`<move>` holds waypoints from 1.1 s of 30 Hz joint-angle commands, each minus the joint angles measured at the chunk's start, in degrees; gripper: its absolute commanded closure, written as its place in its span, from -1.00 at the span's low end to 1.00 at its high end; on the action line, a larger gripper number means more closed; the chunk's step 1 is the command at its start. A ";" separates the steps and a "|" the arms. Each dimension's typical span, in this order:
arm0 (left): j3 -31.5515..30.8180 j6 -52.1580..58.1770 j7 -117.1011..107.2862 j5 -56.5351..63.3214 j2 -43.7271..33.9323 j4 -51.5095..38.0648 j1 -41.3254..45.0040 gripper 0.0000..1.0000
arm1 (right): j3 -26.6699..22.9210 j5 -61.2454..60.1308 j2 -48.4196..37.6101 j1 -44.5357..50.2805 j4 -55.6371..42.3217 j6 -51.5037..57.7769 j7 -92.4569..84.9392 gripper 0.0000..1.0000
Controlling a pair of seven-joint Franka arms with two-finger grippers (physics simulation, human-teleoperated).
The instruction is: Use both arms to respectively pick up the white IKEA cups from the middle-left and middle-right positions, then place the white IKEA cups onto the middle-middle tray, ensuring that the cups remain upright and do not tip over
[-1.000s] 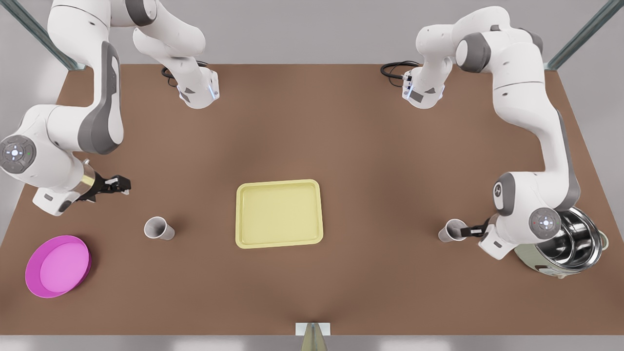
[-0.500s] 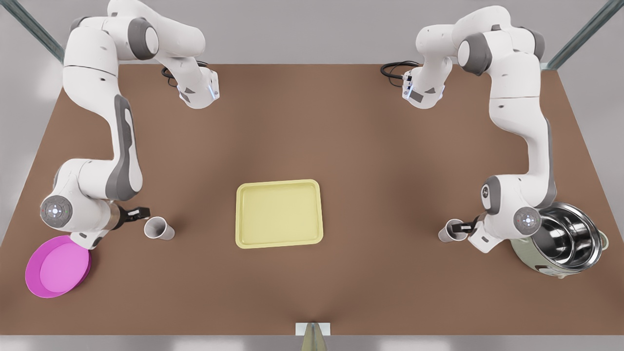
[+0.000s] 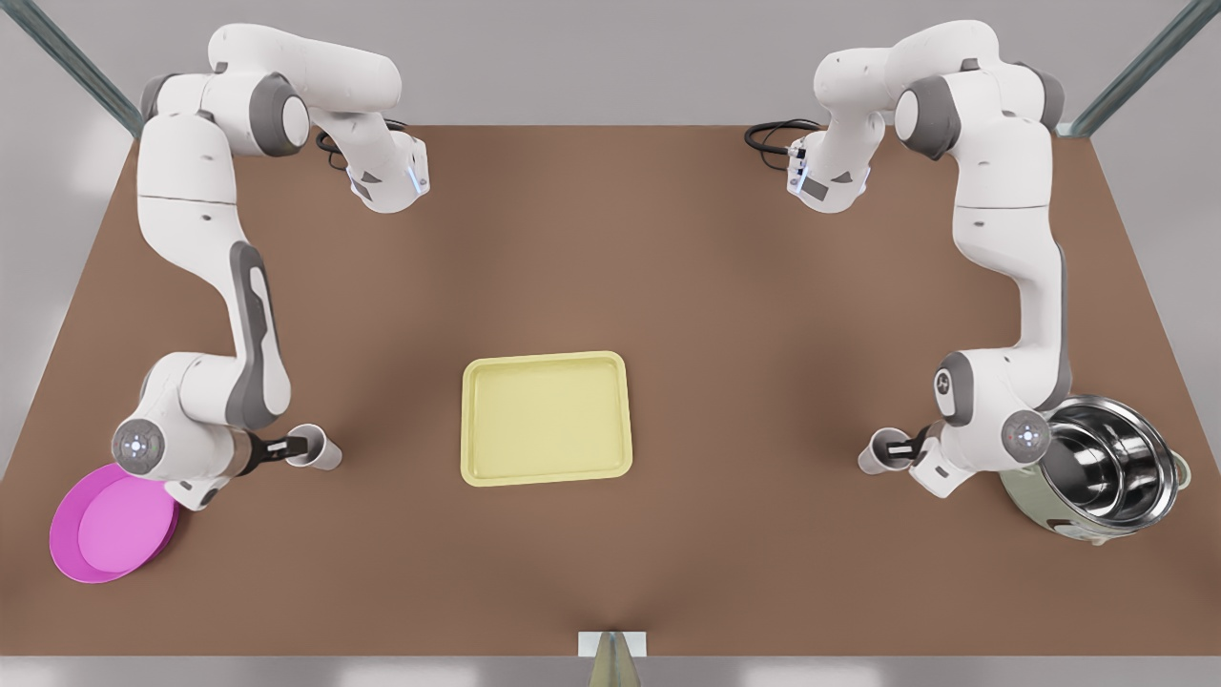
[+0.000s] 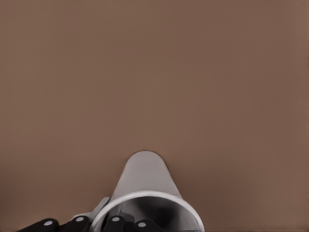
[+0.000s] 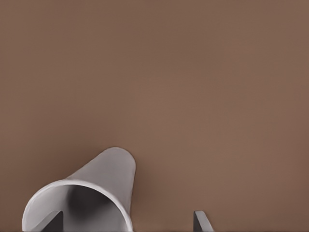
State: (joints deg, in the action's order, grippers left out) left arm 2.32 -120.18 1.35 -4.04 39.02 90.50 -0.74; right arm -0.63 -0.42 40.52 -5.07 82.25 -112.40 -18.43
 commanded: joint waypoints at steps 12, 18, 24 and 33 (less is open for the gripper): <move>-12.52 9.97 -53.72 0.09 1.93 -17.63 24.12 0.57 | 0.10 -0.54 1.49 -1.00 3.00 -3.71 0.24 -0.31; -12.43 9.00 -65.16 0.00 11.78 -29.85 34.23 0.57 | 0.28 -0.54 1.05 0.24 2.74 -3.00 0.41 0.57; -13.31 3.91 -64.54 0.00 16.61 -29.33 34.41 0.57 | 2.56 -0.37 -2.29 0.50 2.04 -1.60 -0.47 0.57; -14.01 3.47 -64.36 -0.17 16.79 -28.80 33.44 -1.00 | 10.48 -7.66 -3.34 15.70 0.63 -3.70 4.28 0.57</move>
State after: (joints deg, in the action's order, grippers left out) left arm -11.45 -116.92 -46.12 -5.66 55.93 61.67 32.87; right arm 9.80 -5.97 37.11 9.18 83.02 -114.31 -17.79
